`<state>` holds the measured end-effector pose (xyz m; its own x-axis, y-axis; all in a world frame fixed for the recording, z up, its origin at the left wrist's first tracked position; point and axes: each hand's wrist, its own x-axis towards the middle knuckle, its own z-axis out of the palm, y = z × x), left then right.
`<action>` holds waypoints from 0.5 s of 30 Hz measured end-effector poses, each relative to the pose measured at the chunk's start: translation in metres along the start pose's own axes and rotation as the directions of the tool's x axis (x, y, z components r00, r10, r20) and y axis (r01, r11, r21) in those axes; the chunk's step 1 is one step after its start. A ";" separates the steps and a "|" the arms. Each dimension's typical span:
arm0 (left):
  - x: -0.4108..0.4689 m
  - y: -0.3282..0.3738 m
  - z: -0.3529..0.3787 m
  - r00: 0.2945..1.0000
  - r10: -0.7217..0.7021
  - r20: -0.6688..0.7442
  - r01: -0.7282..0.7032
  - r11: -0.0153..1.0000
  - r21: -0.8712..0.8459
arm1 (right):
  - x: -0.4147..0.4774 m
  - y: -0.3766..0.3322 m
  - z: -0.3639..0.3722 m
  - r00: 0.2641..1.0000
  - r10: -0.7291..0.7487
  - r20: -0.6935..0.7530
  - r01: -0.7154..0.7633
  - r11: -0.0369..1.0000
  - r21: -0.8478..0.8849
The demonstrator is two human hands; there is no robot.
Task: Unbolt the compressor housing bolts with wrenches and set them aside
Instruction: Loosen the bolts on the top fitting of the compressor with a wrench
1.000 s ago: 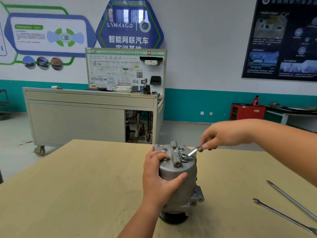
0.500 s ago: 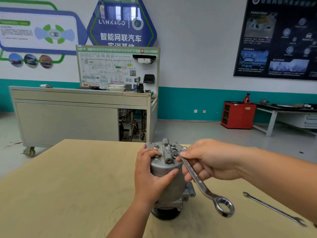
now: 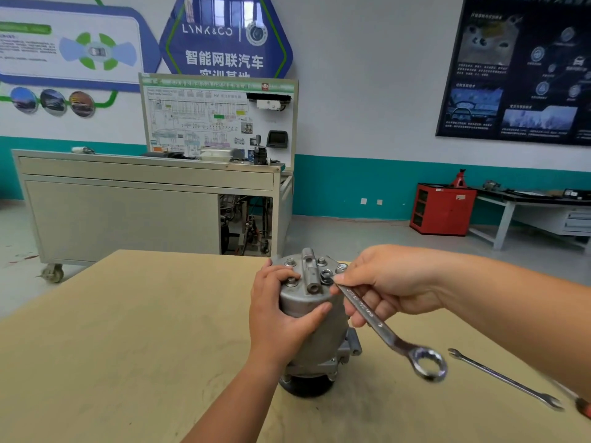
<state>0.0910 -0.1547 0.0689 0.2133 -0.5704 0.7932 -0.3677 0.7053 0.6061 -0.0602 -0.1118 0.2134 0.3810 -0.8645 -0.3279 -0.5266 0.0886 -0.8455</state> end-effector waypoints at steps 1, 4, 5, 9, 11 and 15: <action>0.000 0.000 0.000 1.000 -0.001 0.001 0.001 1.000 0.002 | 0.000 0.001 -0.001 1.000 0.006 0.001 -0.006 1.000 -0.013; -0.001 0.000 -0.001 1.000 -0.007 0.009 0.007 1.000 -0.001 | -0.001 0.000 -0.005 0.999 0.047 0.027 -0.044 0.993 -0.111; -0.001 0.000 -0.001 1.000 -0.012 0.013 0.012 1.000 0.001 | -0.002 -0.001 -0.009 0.997 0.068 0.034 -0.061 0.980 -0.191; -0.001 0.001 -0.002 0.999 -0.036 0.027 0.036 0.999 0.001 | 0.001 -0.015 -0.042 0.992 0.038 -0.120 -0.109 0.737 -0.667; -0.001 0.002 -0.002 0.999 -0.041 0.031 0.041 0.999 0.000 | 0.012 -0.015 -0.053 0.980 -0.102 -0.171 -0.086 0.557 -0.826; -0.001 0.002 -0.004 0.998 -0.050 0.048 0.050 0.999 0.007 | 0.033 -0.001 -0.055 0.951 -0.291 -0.103 0.067 0.521 -0.851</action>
<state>0.0932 -0.1509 0.0698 0.1878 -0.6247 0.7580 -0.3630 0.6729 0.6445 -0.0886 -0.1678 0.2260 0.4374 -0.8990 -0.0223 -0.8954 -0.4330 -0.1042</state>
